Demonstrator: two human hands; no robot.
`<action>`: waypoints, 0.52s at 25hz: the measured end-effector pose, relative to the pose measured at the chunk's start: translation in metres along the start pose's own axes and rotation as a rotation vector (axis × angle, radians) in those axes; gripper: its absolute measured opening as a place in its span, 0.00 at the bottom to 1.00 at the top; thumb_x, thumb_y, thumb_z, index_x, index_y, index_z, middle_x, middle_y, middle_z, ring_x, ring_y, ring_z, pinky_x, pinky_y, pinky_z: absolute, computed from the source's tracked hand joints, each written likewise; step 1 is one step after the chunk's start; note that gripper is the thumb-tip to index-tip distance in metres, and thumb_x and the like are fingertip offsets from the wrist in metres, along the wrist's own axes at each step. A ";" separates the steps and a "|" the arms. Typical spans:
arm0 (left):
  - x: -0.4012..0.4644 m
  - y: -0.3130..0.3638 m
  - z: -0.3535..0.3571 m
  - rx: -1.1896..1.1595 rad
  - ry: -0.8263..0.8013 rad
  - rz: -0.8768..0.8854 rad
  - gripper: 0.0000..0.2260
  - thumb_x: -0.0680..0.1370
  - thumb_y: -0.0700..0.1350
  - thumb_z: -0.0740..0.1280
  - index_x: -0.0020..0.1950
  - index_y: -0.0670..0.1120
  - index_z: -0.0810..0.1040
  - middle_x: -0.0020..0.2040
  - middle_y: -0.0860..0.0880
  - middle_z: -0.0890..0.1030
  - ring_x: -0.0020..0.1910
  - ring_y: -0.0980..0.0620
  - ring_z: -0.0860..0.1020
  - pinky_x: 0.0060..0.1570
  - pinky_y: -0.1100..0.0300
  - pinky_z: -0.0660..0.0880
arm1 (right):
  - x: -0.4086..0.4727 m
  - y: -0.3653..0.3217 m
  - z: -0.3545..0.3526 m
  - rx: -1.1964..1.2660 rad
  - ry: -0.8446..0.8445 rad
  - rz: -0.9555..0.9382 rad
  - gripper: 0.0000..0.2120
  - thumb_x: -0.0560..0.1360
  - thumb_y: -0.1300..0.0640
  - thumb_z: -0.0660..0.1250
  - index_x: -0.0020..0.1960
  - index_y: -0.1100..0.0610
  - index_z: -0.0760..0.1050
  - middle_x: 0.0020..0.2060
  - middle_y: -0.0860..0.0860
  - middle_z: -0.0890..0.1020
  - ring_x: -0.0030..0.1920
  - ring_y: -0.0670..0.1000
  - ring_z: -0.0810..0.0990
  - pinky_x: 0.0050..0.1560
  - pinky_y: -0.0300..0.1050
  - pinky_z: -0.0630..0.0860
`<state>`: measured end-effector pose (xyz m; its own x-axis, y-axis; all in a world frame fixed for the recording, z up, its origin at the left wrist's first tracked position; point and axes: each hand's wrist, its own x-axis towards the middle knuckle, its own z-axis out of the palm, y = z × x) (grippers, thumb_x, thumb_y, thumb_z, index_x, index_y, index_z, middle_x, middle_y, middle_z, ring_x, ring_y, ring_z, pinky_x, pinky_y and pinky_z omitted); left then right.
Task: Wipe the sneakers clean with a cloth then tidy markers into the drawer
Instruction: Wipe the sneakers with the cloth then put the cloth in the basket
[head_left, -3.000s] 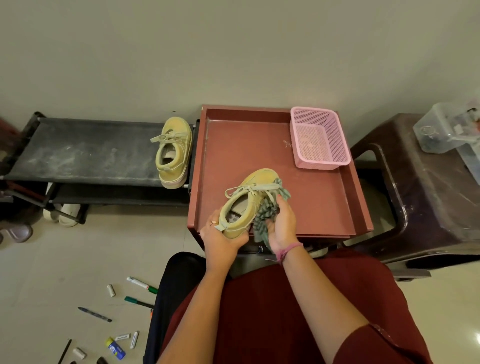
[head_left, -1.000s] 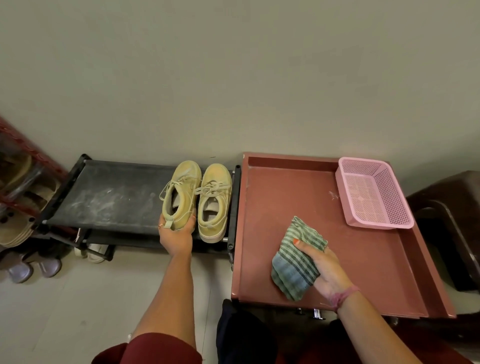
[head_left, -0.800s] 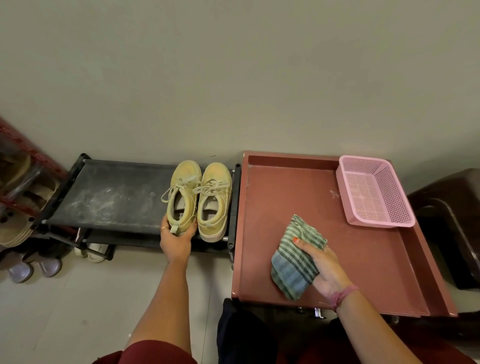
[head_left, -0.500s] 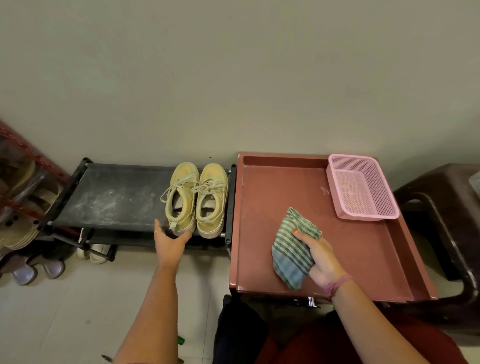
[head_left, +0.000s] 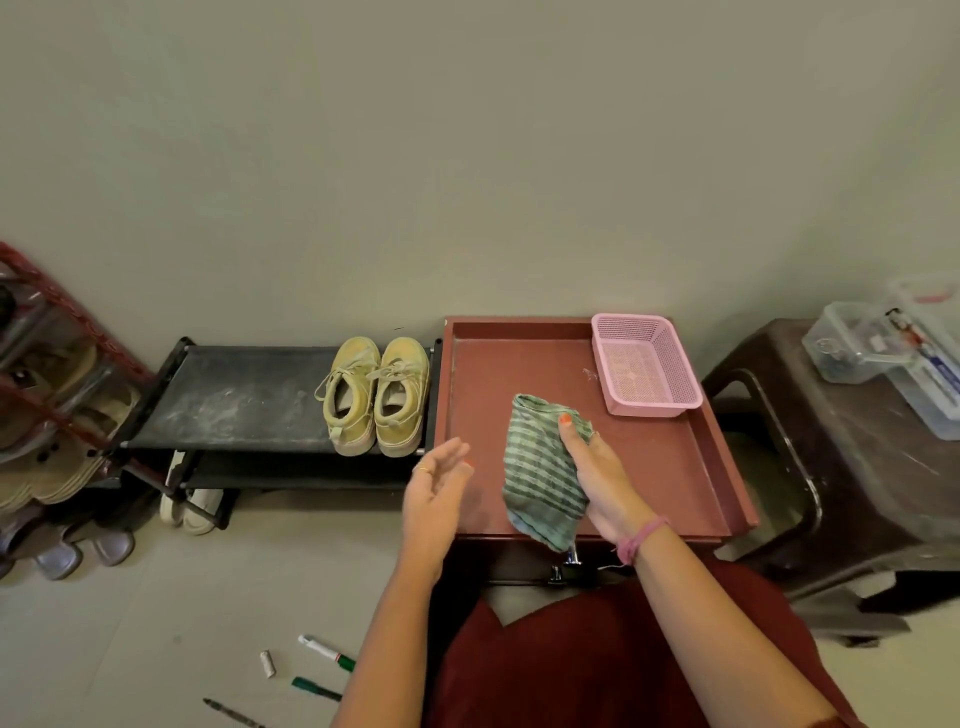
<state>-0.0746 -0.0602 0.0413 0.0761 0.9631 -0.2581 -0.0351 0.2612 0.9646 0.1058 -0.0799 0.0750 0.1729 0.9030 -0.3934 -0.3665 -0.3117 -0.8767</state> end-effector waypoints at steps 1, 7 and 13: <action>-0.007 0.003 0.011 -0.017 -0.080 -0.046 0.10 0.79 0.44 0.67 0.60 0.52 0.77 0.58 0.52 0.82 0.59 0.57 0.79 0.60 0.61 0.73 | -0.009 -0.003 -0.001 -0.008 -0.011 0.003 0.15 0.79 0.46 0.59 0.58 0.54 0.76 0.50 0.52 0.84 0.52 0.51 0.83 0.51 0.49 0.79; -0.050 0.030 0.060 -0.133 -0.263 -0.098 0.08 0.78 0.45 0.69 0.55 0.45 0.79 0.50 0.47 0.85 0.49 0.50 0.84 0.46 0.59 0.79 | -0.054 -0.020 -0.017 0.002 -0.068 0.009 0.12 0.79 0.53 0.62 0.58 0.57 0.77 0.51 0.56 0.84 0.51 0.54 0.83 0.50 0.48 0.80; -0.067 0.028 0.080 -0.148 -0.265 -0.037 0.11 0.80 0.45 0.65 0.61 0.43 0.75 0.54 0.43 0.84 0.53 0.46 0.83 0.55 0.49 0.79 | -0.066 -0.033 -0.035 -0.222 0.046 -0.206 0.11 0.77 0.51 0.65 0.56 0.55 0.78 0.51 0.50 0.84 0.53 0.49 0.82 0.51 0.42 0.78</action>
<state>-0.0012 -0.1221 0.0897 0.3366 0.9076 -0.2508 -0.1710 0.3209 0.9316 0.1380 -0.1397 0.1200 0.2655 0.9413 -0.2084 -0.1112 -0.1848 -0.9765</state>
